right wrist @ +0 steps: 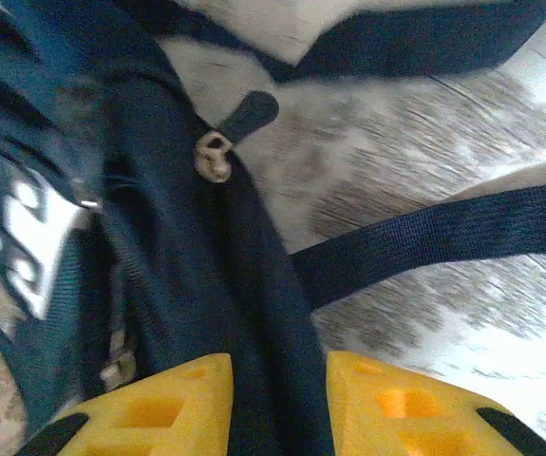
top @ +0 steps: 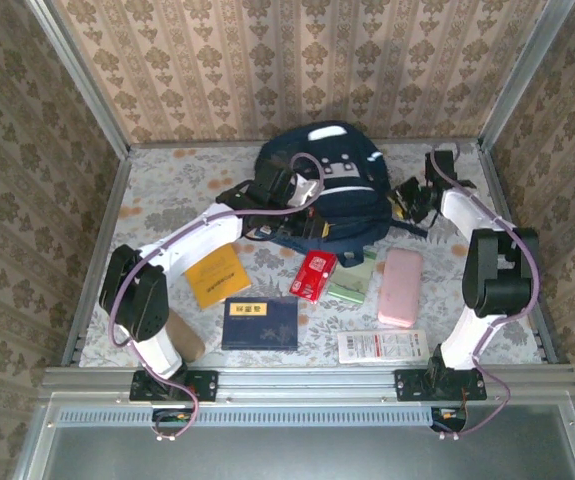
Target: Pack books, pencil case, and school supplies into a backpack
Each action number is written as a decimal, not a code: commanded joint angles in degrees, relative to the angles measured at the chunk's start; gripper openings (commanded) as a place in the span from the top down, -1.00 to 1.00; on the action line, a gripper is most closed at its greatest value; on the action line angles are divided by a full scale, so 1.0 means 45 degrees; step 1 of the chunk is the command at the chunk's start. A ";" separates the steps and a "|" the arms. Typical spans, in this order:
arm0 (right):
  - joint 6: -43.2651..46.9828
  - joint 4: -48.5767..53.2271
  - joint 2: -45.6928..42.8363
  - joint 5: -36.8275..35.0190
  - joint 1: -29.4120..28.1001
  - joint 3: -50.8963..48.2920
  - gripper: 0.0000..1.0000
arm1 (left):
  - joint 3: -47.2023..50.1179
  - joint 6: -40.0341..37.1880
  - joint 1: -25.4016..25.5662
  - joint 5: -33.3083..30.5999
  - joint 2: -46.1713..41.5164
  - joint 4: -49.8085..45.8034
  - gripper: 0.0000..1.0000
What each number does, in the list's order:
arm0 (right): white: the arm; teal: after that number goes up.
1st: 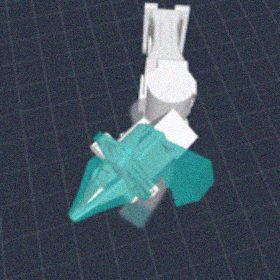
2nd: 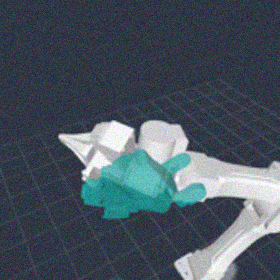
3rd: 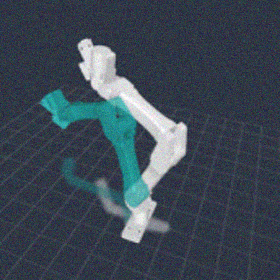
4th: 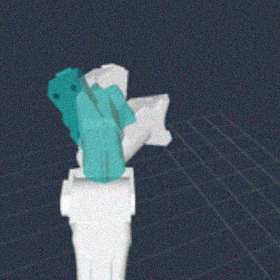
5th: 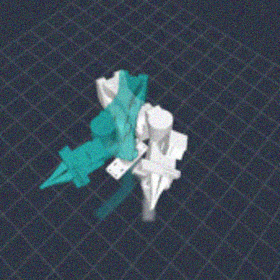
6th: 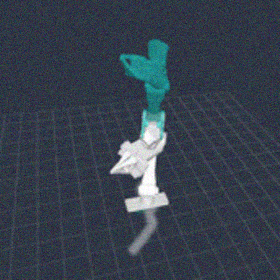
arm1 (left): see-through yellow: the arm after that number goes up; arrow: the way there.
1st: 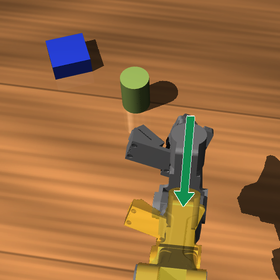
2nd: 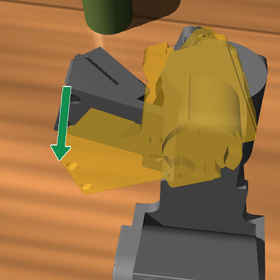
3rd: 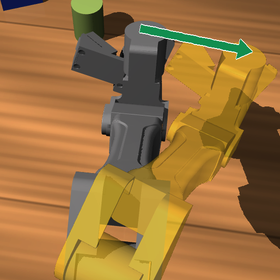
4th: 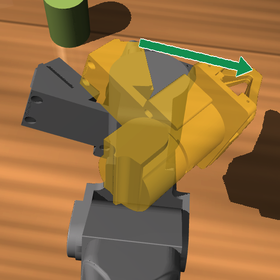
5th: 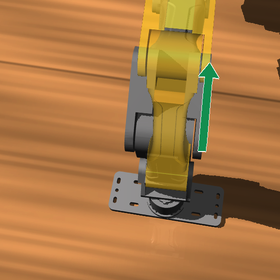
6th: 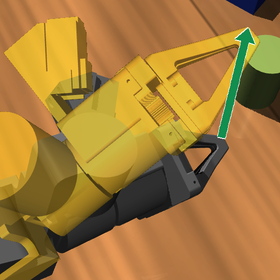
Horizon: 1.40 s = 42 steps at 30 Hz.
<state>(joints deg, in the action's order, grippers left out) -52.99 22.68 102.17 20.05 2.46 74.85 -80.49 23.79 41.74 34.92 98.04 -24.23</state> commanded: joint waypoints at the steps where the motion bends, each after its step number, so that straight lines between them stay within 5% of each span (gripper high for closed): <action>1: 0.1613 0.2342 -0.0528 -0.1708 -0.0602 0.1715 0.23 | -0.0627 0.0109 0.0256 0.0876 0.0262 0.0085 1.00; 6: 0.1192 0.4303 -0.2346 -0.3755 -0.1251 0.1712 0.12 | -0.2411 -0.0072 0.0191 0.1265 0.1827 -0.1500 1.00; 14: -0.2191 0.4989 -0.3553 -0.1378 -0.2418 0.0866 0.13 | -0.2870 -0.0463 0.0139 0.1423 0.2263 -0.2508 1.00; 23: -0.5054 0.4091 -0.2822 -0.0063 -0.3657 0.0177 0.00 | -0.2222 -0.0802 0.0138 0.0816 0.1906 -0.2408 1.00; 36: -0.5908 0.4101 -0.1771 -0.0524 -0.4592 -0.0195 -0.06 | -0.2582 -0.1302 0.0137 0.0498 0.1790 -0.3033 1.00; 42: -0.6234 0.3295 -0.0924 -0.0525 -0.4916 -0.0099 0.09 | -0.2504 -0.1319 0.0193 0.0484 0.1613 -0.3073 1.00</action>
<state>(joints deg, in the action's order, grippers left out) -78.37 39.48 96.25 17.39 -18.81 74.50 -90.39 19.46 42.39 36.12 109.23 -37.87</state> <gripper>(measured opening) 0.471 0.060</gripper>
